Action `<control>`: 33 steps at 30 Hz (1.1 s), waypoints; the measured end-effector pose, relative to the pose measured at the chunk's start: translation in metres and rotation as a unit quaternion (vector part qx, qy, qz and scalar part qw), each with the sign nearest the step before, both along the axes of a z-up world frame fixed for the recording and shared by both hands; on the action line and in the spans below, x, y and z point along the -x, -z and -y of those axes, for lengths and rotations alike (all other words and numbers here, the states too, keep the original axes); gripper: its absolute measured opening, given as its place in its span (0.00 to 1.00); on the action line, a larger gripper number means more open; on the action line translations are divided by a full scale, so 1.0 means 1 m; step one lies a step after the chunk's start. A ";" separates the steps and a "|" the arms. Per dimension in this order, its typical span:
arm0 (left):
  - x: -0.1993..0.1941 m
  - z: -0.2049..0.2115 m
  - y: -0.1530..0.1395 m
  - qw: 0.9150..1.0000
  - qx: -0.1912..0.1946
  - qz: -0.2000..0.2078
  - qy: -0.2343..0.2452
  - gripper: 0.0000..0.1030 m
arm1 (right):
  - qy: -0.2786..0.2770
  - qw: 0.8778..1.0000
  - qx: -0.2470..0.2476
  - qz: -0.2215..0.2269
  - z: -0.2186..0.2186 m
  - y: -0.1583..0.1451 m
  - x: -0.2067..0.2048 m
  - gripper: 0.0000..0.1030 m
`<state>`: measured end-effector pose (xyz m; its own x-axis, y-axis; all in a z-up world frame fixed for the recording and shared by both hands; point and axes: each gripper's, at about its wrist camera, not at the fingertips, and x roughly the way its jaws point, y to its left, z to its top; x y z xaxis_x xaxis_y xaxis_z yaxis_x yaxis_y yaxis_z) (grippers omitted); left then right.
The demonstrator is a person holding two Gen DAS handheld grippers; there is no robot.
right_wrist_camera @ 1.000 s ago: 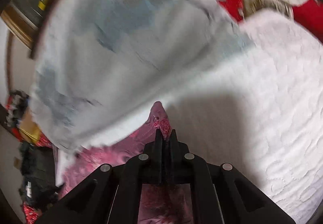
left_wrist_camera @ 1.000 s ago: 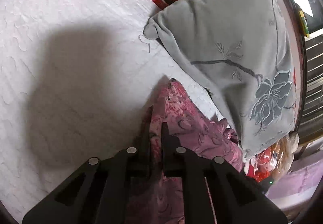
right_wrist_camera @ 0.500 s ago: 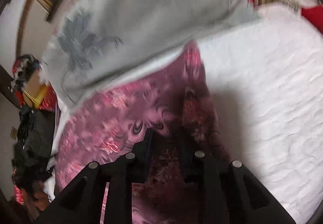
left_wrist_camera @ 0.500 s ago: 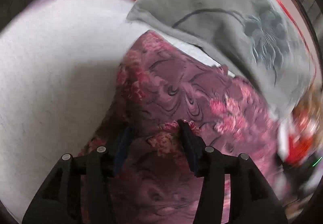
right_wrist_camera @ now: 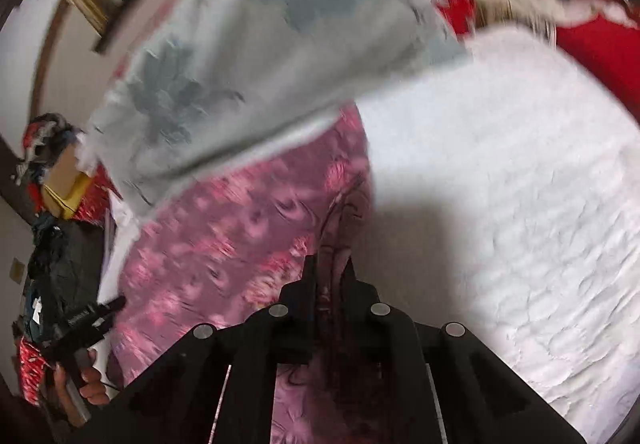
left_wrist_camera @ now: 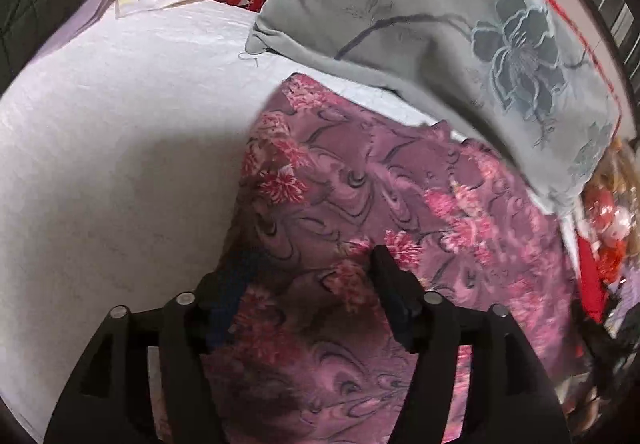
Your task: Fold small clothes
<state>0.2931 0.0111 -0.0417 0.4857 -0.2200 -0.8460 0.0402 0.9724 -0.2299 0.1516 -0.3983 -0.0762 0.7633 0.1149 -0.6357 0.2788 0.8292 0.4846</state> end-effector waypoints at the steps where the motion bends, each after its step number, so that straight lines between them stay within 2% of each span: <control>1: -0.001 0.001 0.003 1.000 -0.007 -0.001 0.000 0.70 | 0.001 1.000 -0.003 -0.017 0.003 0.007 -0.003 0.09; 3: -0.003 0.000 0.004 1.000 -0.010 -0.005 -0.003 0.73 | 0.005 0.996 0.001 -0.084 0.003 0.029 -0.015 0.09; 4: -0.002 -0.002 0.001 1.000 -0.003 -0.005 -0.004 0.72 | 0.009 0.997 0.000 -0.076 0.004 0.026 -0.013 0.08; 5: -0.002 -0.005 -0.005 1.000 0.009 0.004 -0.005 0.71 | 0.015 0.997 0.002 -0.073 0.004 0.021 -0.013 0.14; 8: -0.001 -0.016 -0.029 0.997 0.053 0.054 -0.019 0.71 | 0.034 0.999 0.010 -0.037 0.008 -0.007 -0.015 0.17; 10: -0.003 -0.021 -0.039 0.993 0.088 0.079 -0.016 0.71 | 0.035 0.999 0.012 -0.012 0.006 -0.025 -0.027 0.17; 12: -0.007 -0.020 -0.042 0.990 0.103 0.092 -0.013 0.71 | 0.025 1.000 0.014 0.004 0.000 -0.038 -0.047 0.19; 14: -0.011 -0.014 -0.039 0.992 0.081 0.096 -0.020 0.71 | 0.016 1.000 0.020 0.011 -0.010 -0.039 -0.067 0.21; 18: -0.027 0.006 -0.012 0.997 -0.035 0.061 -0.029 0.72 | 0.010 1.000 0.013 0.005 -0.027 -0.024 -0.106 0.25; 19: -0.036 0.012 0.004 0.996 -0.078 0.028 -0.030 0.80 | 0.010 1.000 0.024 -0.011 -0.031 -0.013 -0.118 0.27; 20: -0.041 0.012 0.015 0.995 -0.090 0.008 -0.030 0.85 | 0.009 0.998 0.031 -0.049 -0.033 0.004 -0.131 0.31; 21: -0.041 0.009 0.017 0.996 -0.081 0.019 -0.038 0.90 | 0.005 0.997 0.029 -0.073 -0.035 0.017 -0.135 0.31; 22: -0.041 0.006 0.015 0.996 -0.077 0.021 -0.046 0.90 | 0.010 0.998 0.037 -0.051 -0.036 0.018 -0.134 0.32; 23: -0.044 0.005 0.014 0.996 -0.074 0.015 -0.044 0.90 | 0.014 0.998 0.045 -0.040 -0.036 0.015 -0.132 0.31; 26: -0.041 0.005 0.005 0.996 -0.068 0.027 -0.043 0.88 | 0.003 0.996 0.063 -0.062 -0.039 0.001 -0.132 0.31; 28: -0.033 0.003 -0.008 0.997 -0.039 0.049 -0.033 0.88 | 0.009 0.995 0.090 -0.043 -0.043 -0.014 -0.117 0.32; 30: -0.023 0.003 -0.022 0.997 -0.008 0.078 -0.021 0.88 | 0.024 0.994 0.101 -0.021 -0.043 -0.021 -0.098 0.42; 31: -0.021 0.004 -0.024 0.996 -0.004 0.083 -0.015 0.88 | 0.042 0.993 0.105 -0.022 -0.041 -0.018 -0.086 0.50; 32: -0.021 0.008 -0.022 0.997 -0.009 0.081 -0.009 0.88 | 0.048 0.993 0.101 -0.030 -0.039 -0.013 -0.082 0.57; 33: -0.023 0.014 -0.015 0.997 -0.032 0.066 -0.006 0.88 | 0.047 0.993 0.091 -0.053 -0.036 0.000 -0.078 0.58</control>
